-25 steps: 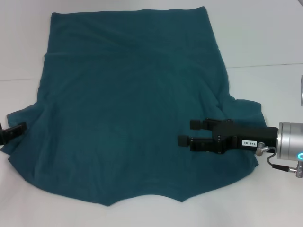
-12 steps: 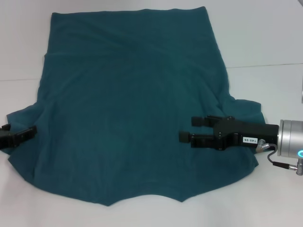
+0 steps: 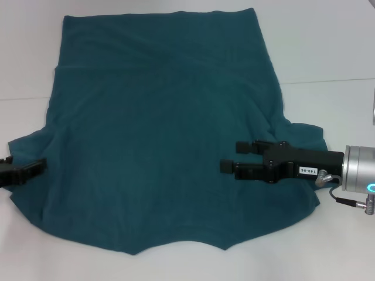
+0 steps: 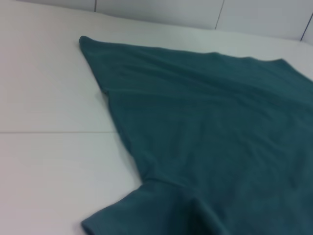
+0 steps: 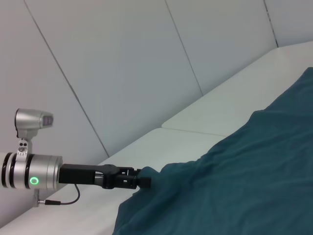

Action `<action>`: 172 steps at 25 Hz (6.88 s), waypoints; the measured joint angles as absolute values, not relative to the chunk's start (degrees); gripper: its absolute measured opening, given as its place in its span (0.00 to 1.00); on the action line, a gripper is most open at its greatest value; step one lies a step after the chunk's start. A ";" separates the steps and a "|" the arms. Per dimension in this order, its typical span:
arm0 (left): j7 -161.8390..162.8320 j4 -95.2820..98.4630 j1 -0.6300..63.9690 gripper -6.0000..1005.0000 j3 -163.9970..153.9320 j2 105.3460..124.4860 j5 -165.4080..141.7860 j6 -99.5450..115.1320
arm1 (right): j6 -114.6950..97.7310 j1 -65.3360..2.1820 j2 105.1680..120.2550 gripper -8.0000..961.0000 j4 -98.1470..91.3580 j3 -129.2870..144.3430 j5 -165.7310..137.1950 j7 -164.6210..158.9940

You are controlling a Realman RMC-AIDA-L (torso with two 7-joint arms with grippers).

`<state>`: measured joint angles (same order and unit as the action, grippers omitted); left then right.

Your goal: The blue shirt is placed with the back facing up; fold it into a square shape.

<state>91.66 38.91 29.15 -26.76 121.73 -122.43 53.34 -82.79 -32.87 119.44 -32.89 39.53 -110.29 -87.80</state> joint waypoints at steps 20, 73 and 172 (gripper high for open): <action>94.13 40.17 29.23 0.26 -27.29 121.73 -124.72 52.03 | -82.69 -32.96 119.44 0.95 -32.52 39.28 -110.21 -87.80; 110.74 51.37 30.99 0.04 -32.52 123.88 -116.63 66.59 | -80.30 -32.68 119.68 0.95 -26.80 39.90 -107.22 -84.85; 111.87 44.00 28.16 0.67 -39.13 123.83 -125.48 49.97 | -80.42 -32.69 118.65 0.95 -27.25 40.87 -107.57 -90.00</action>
